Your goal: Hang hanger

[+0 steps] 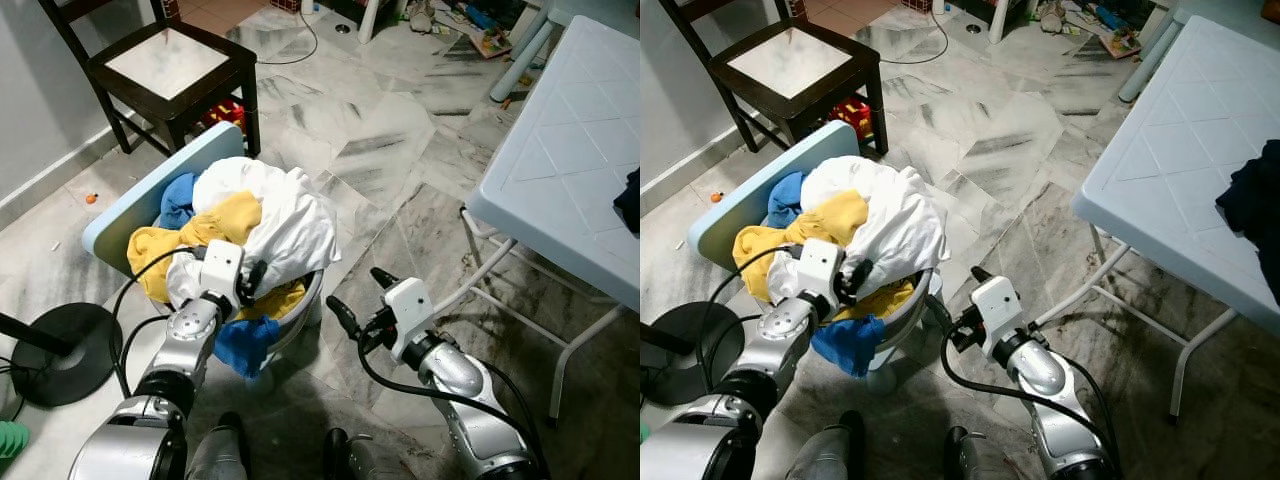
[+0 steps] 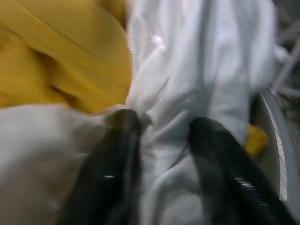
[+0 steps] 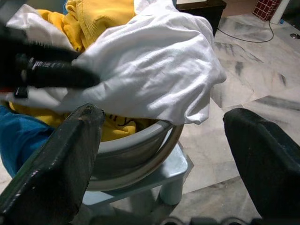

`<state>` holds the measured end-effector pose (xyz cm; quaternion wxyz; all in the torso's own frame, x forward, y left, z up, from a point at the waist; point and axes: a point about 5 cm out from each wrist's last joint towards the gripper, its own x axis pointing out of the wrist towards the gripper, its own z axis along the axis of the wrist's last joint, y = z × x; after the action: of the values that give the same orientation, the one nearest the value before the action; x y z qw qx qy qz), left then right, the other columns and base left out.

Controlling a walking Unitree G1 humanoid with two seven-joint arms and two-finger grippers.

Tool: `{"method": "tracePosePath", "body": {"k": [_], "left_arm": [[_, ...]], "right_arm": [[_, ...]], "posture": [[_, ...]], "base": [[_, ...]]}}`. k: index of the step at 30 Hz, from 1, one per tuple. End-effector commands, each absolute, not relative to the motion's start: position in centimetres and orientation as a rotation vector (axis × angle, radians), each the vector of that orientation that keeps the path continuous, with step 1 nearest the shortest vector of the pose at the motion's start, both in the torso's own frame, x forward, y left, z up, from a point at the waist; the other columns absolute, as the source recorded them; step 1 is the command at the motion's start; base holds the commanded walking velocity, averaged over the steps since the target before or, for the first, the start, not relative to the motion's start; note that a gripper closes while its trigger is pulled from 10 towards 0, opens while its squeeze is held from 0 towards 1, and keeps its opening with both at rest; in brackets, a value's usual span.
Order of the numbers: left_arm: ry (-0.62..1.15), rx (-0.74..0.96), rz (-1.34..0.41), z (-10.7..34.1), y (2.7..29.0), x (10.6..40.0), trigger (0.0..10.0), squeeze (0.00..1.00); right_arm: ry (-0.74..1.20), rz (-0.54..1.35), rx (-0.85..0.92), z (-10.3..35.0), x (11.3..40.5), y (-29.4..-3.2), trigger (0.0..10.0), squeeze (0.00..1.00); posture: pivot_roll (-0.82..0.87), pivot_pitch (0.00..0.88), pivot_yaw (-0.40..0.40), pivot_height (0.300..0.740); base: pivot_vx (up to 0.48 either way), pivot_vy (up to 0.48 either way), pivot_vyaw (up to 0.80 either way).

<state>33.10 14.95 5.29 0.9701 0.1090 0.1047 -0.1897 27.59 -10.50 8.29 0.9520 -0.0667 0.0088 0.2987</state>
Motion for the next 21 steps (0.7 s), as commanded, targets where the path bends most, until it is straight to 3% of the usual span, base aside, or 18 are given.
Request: {"method": "tracePosePath", "body": {"k": [1,13,21], "left_arm": [[0.251,0.302,-0.498,3.4,13.8,31.4,0.0,0.0],[0.175,0.592,-0.668,1.5,13.3,27.9,0.0,0.0],[0.1,0.72,-0.648,1.3,14.4,26.3,0.0,0.0]], "right_arm": [[0.027,0.601,-0.147,8.1,27.4,-10.7,10.0,0.0],[0.032,0.61,-0.15,8.0,27.5,-10.6,10.0,0.0],[0.037,0.613,-0.155,7.9,27.5,-10.6,10.0,0.0]], "posture": [[0.01,0.253,-0.095,0.74],[0.02,0.258,-0.103,0.74],[0.03,0.259,-0.104,0.74]], "base": [[0.0,0.0,0.0],[0.0,0.0,0.0],[0.0,0.0,0.0]]}}
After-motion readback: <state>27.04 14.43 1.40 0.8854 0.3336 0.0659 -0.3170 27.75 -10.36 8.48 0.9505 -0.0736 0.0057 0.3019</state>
